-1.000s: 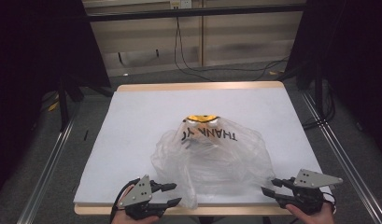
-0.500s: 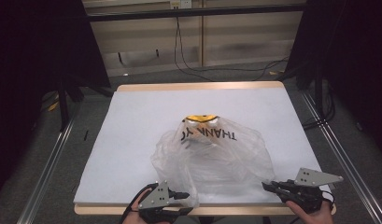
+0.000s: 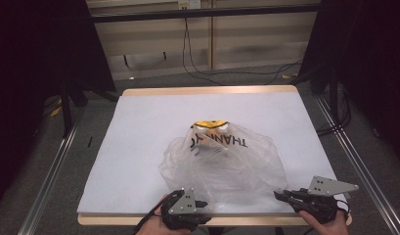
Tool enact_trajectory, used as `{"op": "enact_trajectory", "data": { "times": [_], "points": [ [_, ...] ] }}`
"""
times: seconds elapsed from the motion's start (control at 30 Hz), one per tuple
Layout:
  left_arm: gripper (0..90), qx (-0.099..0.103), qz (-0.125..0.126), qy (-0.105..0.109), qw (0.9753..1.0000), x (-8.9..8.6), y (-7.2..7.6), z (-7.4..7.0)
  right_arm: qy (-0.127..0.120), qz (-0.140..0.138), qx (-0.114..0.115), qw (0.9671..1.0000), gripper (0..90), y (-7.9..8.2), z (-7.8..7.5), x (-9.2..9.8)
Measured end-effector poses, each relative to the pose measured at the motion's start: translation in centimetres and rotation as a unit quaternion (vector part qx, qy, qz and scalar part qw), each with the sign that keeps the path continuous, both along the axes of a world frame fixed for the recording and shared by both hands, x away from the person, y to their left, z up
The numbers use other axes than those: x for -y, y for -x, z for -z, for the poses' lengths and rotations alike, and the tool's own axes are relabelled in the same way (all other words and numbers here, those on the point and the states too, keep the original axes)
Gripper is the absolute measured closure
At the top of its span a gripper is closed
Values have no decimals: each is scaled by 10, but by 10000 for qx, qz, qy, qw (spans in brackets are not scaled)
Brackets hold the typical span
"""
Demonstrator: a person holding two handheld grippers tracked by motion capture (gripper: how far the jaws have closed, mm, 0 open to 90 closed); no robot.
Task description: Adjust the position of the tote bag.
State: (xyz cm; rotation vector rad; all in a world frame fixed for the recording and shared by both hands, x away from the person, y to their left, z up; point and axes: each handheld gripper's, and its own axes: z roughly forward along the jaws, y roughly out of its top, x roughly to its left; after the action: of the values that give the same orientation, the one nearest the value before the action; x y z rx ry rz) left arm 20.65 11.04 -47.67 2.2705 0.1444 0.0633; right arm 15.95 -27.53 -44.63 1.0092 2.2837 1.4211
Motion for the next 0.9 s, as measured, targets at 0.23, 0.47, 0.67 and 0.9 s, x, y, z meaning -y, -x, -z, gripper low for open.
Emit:
{"op": "enact_trajectory", "data": {
  "times": [0.23,0.47,0.67,0.9],
  "points": [
    [594,16,-102,-145,9998,-1,-4,5,-11,9,0,10000,862,-1,0,0],
    [836,-211,-304,-193,9991,-6,-10,3,26,-13,7,10000,864,-1,0,-1],
    [894,-359,-228,0,9991,-10,-12,-3,-129,-32,15,9999,873,-2,-2,-1],
    [896,-334,-76,309,9989,-14,-8,-11,-130,-130,205,9996,882,-3,-7,-7]
  ]
}}
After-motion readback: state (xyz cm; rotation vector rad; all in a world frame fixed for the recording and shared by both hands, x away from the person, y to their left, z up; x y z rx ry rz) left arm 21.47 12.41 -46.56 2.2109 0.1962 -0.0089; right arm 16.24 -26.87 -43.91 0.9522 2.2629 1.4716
